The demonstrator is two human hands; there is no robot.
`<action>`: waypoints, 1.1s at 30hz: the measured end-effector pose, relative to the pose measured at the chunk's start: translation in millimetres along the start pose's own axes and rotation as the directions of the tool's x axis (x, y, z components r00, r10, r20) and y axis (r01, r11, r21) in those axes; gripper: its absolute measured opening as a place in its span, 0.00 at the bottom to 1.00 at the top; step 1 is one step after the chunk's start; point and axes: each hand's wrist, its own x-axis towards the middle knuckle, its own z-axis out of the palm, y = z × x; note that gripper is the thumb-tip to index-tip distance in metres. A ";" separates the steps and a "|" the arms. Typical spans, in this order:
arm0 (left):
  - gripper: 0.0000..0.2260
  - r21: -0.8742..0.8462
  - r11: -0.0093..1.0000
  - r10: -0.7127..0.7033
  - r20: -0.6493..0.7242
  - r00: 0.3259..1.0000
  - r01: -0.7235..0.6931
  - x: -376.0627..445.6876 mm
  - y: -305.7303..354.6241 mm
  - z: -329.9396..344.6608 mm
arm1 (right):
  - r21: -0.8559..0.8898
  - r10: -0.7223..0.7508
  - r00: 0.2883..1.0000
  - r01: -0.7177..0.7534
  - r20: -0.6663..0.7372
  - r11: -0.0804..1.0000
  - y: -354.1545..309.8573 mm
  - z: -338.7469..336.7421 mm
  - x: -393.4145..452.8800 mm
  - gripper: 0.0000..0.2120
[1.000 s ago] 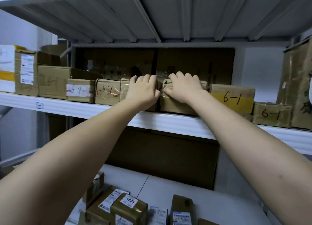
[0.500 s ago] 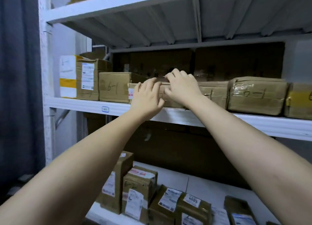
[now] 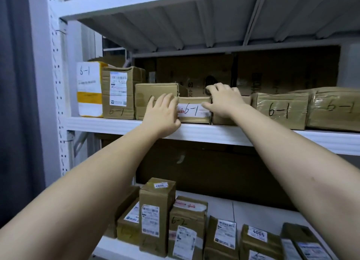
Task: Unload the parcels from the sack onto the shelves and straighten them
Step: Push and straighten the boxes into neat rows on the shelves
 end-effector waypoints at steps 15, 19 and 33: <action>0.33 0.021 0.995 0.101 -0.041 0.994 -0.101 100.6 -25.0 4.6 | -0.038 0.001 0.997 0.002 0.078 0.999 1.4 19.1 29.3 0.31; 0.36 0.072 0.987 0.141 0.058 0.988 -0.145 109.5 -36.7 13.6 | -0.067 0.043 0.991 -0.034 0.129 0.997 -2.8 20.8 31.6 0.33; 0.32 0.103 0.971 0.227 -0.111 0.968 -0.216 109.2 -50.4 38.6 | -0.265 0.056 0.998 -0.064 -0.039 0.962 -4.8 38.7 28.4 0.30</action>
